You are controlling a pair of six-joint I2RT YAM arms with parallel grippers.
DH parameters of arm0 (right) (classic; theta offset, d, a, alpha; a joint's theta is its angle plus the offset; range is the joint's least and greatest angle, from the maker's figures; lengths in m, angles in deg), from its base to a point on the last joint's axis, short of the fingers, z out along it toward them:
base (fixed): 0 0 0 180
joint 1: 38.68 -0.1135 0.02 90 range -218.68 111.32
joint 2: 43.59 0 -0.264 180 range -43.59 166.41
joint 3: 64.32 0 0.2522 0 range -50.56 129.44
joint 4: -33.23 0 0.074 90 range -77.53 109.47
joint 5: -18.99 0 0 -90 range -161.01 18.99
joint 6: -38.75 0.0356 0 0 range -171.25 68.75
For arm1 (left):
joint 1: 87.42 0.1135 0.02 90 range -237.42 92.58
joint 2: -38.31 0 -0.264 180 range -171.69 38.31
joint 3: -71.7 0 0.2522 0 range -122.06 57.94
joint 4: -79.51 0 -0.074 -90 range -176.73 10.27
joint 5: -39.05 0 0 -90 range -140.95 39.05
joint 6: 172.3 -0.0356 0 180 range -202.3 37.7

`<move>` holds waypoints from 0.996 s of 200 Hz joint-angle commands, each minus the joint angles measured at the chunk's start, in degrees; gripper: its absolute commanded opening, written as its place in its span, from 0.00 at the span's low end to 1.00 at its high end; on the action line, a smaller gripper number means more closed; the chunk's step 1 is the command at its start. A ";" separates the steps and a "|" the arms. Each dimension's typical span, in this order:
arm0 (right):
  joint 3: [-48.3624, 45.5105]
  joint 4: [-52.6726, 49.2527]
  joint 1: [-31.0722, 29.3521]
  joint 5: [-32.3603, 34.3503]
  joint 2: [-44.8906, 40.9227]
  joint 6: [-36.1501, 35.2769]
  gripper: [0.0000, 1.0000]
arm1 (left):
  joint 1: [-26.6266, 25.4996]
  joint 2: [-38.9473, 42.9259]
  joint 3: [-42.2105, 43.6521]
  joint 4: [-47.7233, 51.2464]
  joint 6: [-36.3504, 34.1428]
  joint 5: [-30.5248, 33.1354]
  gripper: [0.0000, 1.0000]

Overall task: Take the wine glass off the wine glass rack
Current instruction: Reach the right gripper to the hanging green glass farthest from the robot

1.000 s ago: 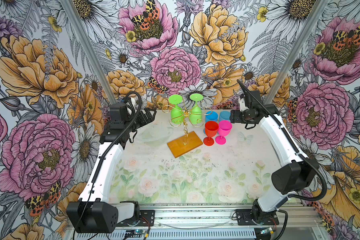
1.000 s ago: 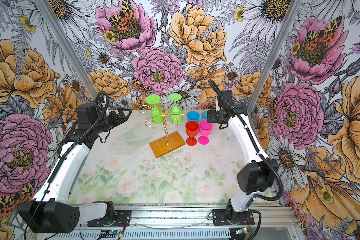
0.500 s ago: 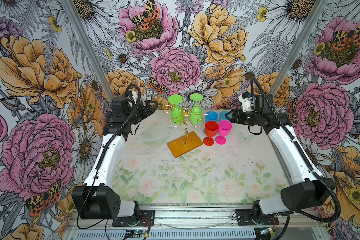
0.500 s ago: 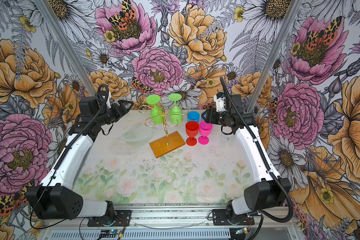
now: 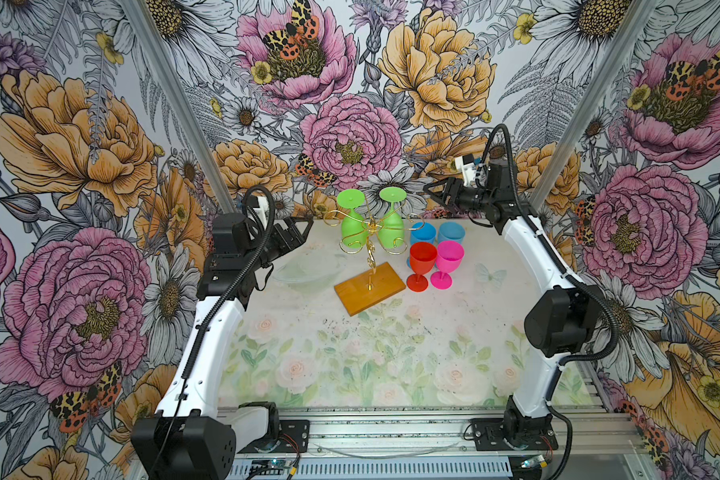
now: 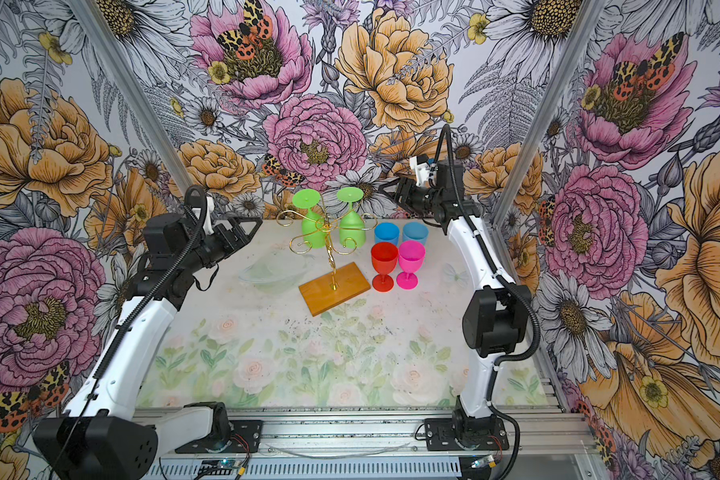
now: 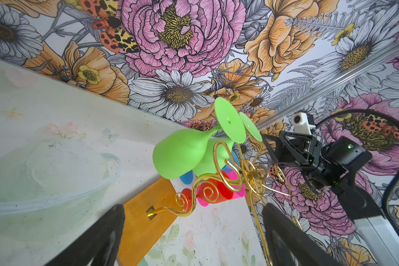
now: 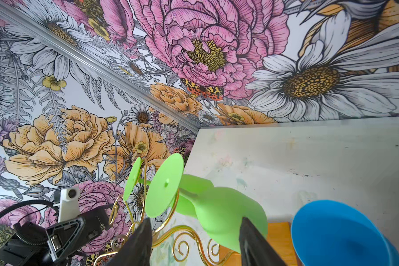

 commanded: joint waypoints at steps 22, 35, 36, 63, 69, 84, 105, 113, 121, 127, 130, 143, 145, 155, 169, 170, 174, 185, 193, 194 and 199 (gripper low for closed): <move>7.18 3.25 -2.99 -4.56 3.80 4.42 0.60 | 0.49 6.35 6.41 3.36 -7.29 -3.62 0.94; 8.44 3.20 -3.61 -4.49 5.00 5.15 0.59 | 0.50 7.83 7.81 4.00 -8.37 -4.38 0.94; 8.53 3.19 -3.71 -4.46 5.11 5.25 0.59 | 0.53 7.89 7.94 4.00 -8.50 -4.44 0.94; 10.58 3.11 -4.76 -4.48 7.27 6.45 0.59 | 0.48 10.17 10.16 4.61 -9.92 -7.08 0.94; 10.86 3.09 -5.00 -4.44 7.76 6.57 0.59 | 0.48 10.67 10.62 4.59 -10.02 -7.74 0.94; 10.92 3.15 -5.21 -4.07 8.29 6.74 0.59 | 0.49 11.75 11.61 4.71 -10.21 -9.33 0.94; 10.87 3.05 -5.38 -3.27 8.81 6.65 0.59 | 0.48 13.46 12.70 5.31 -10.54 -10.14 0.94; 10.87 3.07 -5.39 -3.03 8.94 6.52 0.58 | 0.47 14.06 12.89 5.80 -10.85 -10.14 0.94; 10.84 3.06 -5.34 -2.92 9.08 6.45 0.58 | 0.50 14.52 12.98 6.25 -11.21 -10.13 0.94; 10.91 3.06 -5.38 -2.81 9.30 6.49 0.58 | 0.47 14.83 13.05 6.50 -11.46 -10.13 0.94; 10.98 3.04 -5.38 -2.84 9.34 6.52 0.58 | 0.47 14.99 13.07 6.69 -11.59 -10.08 0.94; 11.21 3.08 -5.46 -2.86 9.82 6.62 0.57 | 0.49 15.45 13.13 7.25 -11.94 -9.89 0.94; 11.29 3.08 -5.43 -2.89 9.86 6.59 0.57 | 0.48 15.49 13.16 7.39 -12.01 -9.91 0.94; 11.35 3.11 -5.56 -3.01 10.14 6.67 0.55 | 0.49 15.67 13.16 7.76 -12.31 -9.79 0.94; 11.45 3.08 -5.73 -3.19 10.39 6.76 0.53 | 0.54 15.76 13.16 7.97 -12.58 -9.74 0.94; 11.49 3.08 -5.78 -3.19 10.35 6.76 0.53 | 0.55 15.76 13.16 8.01 -12.58 -9.71 0.94; 11.49 3.10 -5.85 -3.13 10.37 6.78 0.52 | 0.48 15.76 13.16 8.05 -12.58 -9.76 0.94; 11.44 3.09 -6.14 -3.35 10.25 6.74 0.51 | 0.48 15.68 13.15 8.02 -12.66 -9.71 0.94; 11.45 3.15 -6.33 -3.37 10.30 6.68 0.50 | 0.55 15.59 13.17 7.98 -12.67 -9.71 0.94; 11.45 3.12 -6.30 -3.37 10.26 6.72 0.50 | 0.51 15.59 13.17 8.02 -12.67 -9.70 0.94; 11.47 3.11 -6.36 -3.34 10.25 6.79 0.49 | 0.53 15.54 13.08 8.01 -12.67 -9.68 0.94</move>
